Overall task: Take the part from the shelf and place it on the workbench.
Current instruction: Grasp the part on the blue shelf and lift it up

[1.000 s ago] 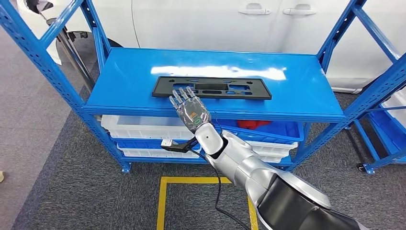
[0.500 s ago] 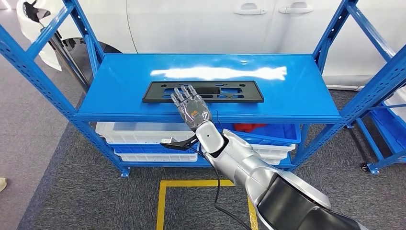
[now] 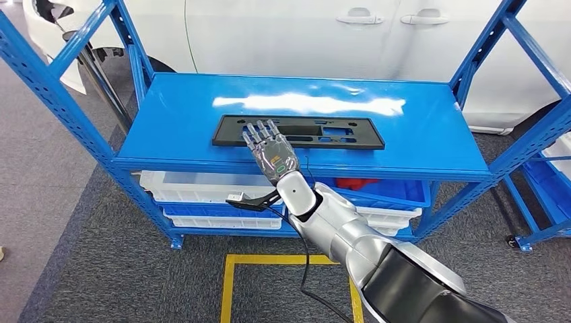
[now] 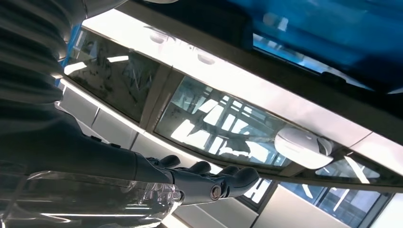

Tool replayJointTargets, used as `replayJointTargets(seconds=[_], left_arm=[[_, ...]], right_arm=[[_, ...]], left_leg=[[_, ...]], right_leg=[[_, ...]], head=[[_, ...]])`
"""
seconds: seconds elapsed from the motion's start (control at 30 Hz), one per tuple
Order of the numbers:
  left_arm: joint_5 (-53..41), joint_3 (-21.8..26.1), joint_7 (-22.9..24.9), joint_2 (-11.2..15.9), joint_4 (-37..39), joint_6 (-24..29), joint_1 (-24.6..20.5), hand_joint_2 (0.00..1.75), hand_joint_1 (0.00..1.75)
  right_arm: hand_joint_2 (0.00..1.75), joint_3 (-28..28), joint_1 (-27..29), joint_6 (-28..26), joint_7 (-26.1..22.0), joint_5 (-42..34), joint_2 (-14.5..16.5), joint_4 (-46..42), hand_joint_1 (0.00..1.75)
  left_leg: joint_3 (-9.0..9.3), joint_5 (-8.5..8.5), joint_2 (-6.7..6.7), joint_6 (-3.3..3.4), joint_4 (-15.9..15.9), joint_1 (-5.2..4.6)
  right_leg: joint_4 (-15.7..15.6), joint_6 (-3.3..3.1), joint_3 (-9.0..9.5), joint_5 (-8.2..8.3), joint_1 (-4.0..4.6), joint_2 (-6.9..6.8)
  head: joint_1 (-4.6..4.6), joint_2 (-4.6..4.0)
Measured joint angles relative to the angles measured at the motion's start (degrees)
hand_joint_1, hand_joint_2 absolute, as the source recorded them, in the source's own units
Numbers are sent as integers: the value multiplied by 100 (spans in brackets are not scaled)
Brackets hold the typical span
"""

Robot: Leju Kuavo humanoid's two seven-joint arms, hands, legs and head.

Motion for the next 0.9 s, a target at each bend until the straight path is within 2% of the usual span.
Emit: replayJointTargets(seconds=[0.07,0.1,0.13,0.2,0.27,0.3,0.37,0.4,0.43,0.47,0.5,0.53,0.6,0.67,0.73,0.77,0.8,0.83,0.9], left_arm=[[0,0,0,0,0,-1,-3,0,0],[0,0,0,1,0,-1,-4,0,0],[0,1,0,1,0,-1,-3,0,0],[-1,1,0,2,0,-1,-3,0,0],[-7,0,-3,8,0,-1,-6,0,0],[-11,0,-5,9,1,-2,-8,0,0],[-17,0,-7,11,2,-3,-6,0,0],[-18,0,-7,13,2,-3,-2,0,0],[-18,0,-7,15,2,-3,-1,0,0],[-19,0,-7,17,2,-3,-1,0,0],[-19,0,-7,17,2,-5,-4,0,0],[-18,0,-7,19,2,-8,-8,0,0],[-17,-1,-6,23,2,-16,-20,0,0],[-17,-1,-7,27,2,-19,-22,0,0],[-17,0,-7,23,2,-20,-17,0,0],[-17,0,-7,20,2,-21,-19,0,0],[-17,0,-7,16,2,-22,-23,0,0],[-17,0,-7,13,2,-23,-26,0,0],[-17,0,-7,13,2,-23,-22,0,0]], right_arm=[[175,-2,-10,-3,-1,0,0,-3,0],[175,-3,-13,-5,-2,0,1,-4,0],[175,-4,-14,-6,-3,0,0,-4,0],[175,-5,-14,-7,-5,0,-1,-5,0],[175,-7,-22,-6,-8,2,2,-6,0],[175,-8,-27,-5,-10,3,5,-7,0],[175,-8,-23,1,-17,11,5,-5,0],[175,-8,-12,7,-23,16,4,-3,0],[175,-8,-1,15,-30,20,4,-2,0],[175,-8,6,24,-38,24,4,-1,0],[175,-9,8,32,-45,24,4,0,0],[175,-11,8,38,-51,24,4,-1,0],[175,-17,5,44,-58,24,4,-2,0],[175,-22,10,46,-64,24,4,-2,0],[175,-30,11,47,-67,25,4,-3,0],[175,-39,6,48,-67,26,3,-3,0],[175,-49,2,48,-66,26,3,-4,0],[175,-58,3,48,-67,26,2,-3,0],[175,-70,28,49,-69,30,-1,0,0]], left_leg=[[28,-16,-6,-38,-2,-4],[31,-18,-7,-68,-5,-7],[31,-17,-7,-101,-12,-9],[41,-8,-4,-180,-41,-10],[2,-110,3,-232,71,-7],[-90,-245,5,-244,290,-6],[-419,-595,7,-254,1009,-4],[-582,-708,7,-256,1347,-4],[-672,-720,7,-254,1521,-5],[-663,-628,7,-245,1487,-7],[-532,-433,7,-224,1207,-10],[-346,-225,9,-194,806,-16],[-13,-6,17,-139,135,-41],[67,-25,18,-116,-30,-68],[76,-6,14,-83,-74,-42],[87,6,16,-59,-97,-21],[99,18,20,-38,-120,1],[104,11,24,-25,-130,8],[107,-27,23,-10,-132,16]], right_leg=[[-777,-48,355,337,18,0],[-1000,-72,453,403,35,2],[-1097,-93,489,409,54,7],[-1128,-153,486,428,69,17],[-1198,-236,529,461,49,14],[-1229,-271,551,474,40,9],[-1240,-313,565,472,59,2],[-1239,-322,566,468,76,2],[-1235,-329,568,463,91,5],[-1229,-335,571,458,103,8],[-1220,-336,579,449,112,12],[-1208,-334,586,435,119,16],[-1176,-309,579,408,147,19],[-1164,-266,557,402,159,19],[-1150,-209,556,382,159,19],[-1069,-170,524,317,155,18],[-886,-129,444,200,145,18],[-574,-88,296,31,117,17],[205,-23,-107,-264,50,14]], head=[[0,1],[0,1],[0,1],[0,-1],[0,-1],[0,0],[0,1],[0,1],[0,0],[0,0],[0,-1],[0,0],[0,0],[0,1],[0,1],[0,1],[0,1],[0,1],[0,1]])
